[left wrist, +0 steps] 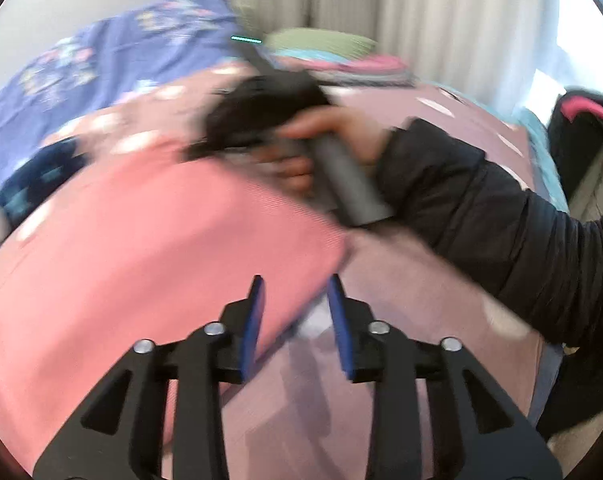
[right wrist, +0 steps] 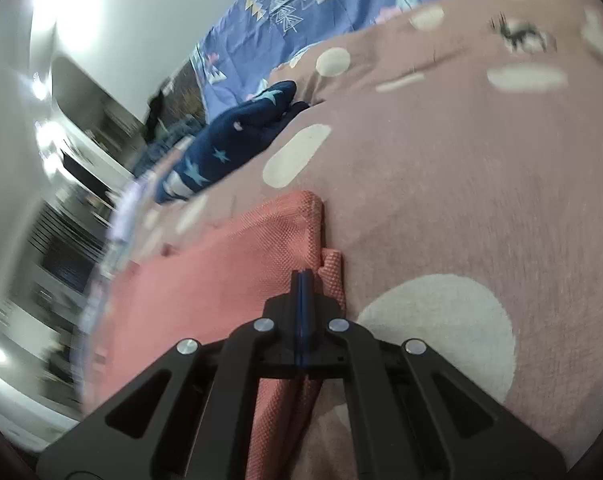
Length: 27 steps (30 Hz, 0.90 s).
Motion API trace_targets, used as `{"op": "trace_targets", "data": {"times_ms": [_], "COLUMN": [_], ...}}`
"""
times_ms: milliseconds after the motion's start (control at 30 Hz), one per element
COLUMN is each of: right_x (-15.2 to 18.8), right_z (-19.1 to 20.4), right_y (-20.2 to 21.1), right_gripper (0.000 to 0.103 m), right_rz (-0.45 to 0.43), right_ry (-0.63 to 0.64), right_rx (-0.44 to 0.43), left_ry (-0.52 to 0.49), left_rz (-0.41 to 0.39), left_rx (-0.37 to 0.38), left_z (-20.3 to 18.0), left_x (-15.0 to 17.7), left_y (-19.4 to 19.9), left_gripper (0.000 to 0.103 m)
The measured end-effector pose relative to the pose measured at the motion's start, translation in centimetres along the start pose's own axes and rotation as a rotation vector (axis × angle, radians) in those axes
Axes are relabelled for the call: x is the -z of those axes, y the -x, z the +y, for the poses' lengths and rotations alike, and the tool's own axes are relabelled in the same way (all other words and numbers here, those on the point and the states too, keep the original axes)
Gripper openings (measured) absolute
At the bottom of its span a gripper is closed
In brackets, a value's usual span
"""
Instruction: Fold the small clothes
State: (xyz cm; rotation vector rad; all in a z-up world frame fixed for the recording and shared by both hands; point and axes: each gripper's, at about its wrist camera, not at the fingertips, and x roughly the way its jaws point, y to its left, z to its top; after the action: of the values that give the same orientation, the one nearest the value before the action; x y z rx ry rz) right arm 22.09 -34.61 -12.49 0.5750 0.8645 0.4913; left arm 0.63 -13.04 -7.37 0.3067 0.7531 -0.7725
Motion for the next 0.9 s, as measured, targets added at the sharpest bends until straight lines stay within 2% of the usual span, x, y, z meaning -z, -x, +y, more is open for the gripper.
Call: {"op": "trace_targets", "data": {"times_ms": [33,100,167,200,267,367,400,467,500,533,600,700,800,833,867,900], "right_x": [0.0,0.3,1.0,1.4,2.4,4.0,4.6,6.6,8.6,10.1,14.9,20.7,25.4,26.8,27.6,28.3], "right_z": [-0.5,-0.1,1.1,1.7,3.6,8.4,10.6,16.3,20.1,22.5,27.8,31.9,35.1,36.0,36.2,36.7], "right_y": [0.3,0.9,2.1,2.8,5.0,7.6,7.9,7.2,6.2,5.2,2.4,-1.5,-5.0,-6.2,-6.8,-7.5], "right_gripper": [0.0,0.0,0.0,0.004,0.007,0.008,0.013,0.031,0.042,0.044,0.044,0.044,0.044,0.044,0.044,0.045], "right_rz": [-0.003,-0.027,-0.074,-0.106,-0.213,-0.333,-0.342,-0.312,-0.288,-0.27,-0.208,-0.098,-0.041,-0.025,-0.012,0.004], "right_ry": [-0.029,-0.022,0.008,0.015,0.04,0.156,0.217,0.387,0.513,0.597,0.806,0.974,1.147,1.21,1.239,1.269], "right_rx": [-0.023,-0.003,0.069,0.112,0.223,0.289,0.31,0.347,0.354,0.348,0.283,0.199,0.196,0.209,0.216,0.229], "left_ry": [0.044,0.16,0.278,0.335,0.456,0.603,0.633,0.695,0.718,0.746,0.783,0.804,0.787,0.773,0.763,0.756], "left_rz": [-0.014,-0.045,-0.07,-0.084,-0.11,-0.117,-0.115,-0.115,-0.119,-0.128,-0.166,-0.201,-0.221,-0.227,-0.234,-0.244], "left_rx": [-0.031,-0.103,-0.175,-0.207,-0.281,-0.402,-0.433,-0.493,-0.516,-0.535,-0.54,-0.516,-0.496,-0.496,-0.501,-0.51], "left_z": [1.3,4.2,7.0,8.3,11.1,15.1,15.9,17.9,18.6,19.2,20.2,20.3,19.7,19.8,19.8,19.9], "left_x": [1.0,3.4,6.1,7.5,11.0,15.2,16.0,17.7,18.1,18.5,19.3,20.6,20.9,21.0,21.2,21.3], "left_y": [1.5,4.6,7.6,9.1,12.1,15.6,16.2,17.6,18.0,18.3,18.7,19.3,20.0,20.4,20.9,21.3], "left_gripper": [0.034,0.034,0.037,0.039,0.042,0.042,0.042,0.042,0.042,0.042,0.042,0.042,0.042,0.046,0.056,0.058]}}
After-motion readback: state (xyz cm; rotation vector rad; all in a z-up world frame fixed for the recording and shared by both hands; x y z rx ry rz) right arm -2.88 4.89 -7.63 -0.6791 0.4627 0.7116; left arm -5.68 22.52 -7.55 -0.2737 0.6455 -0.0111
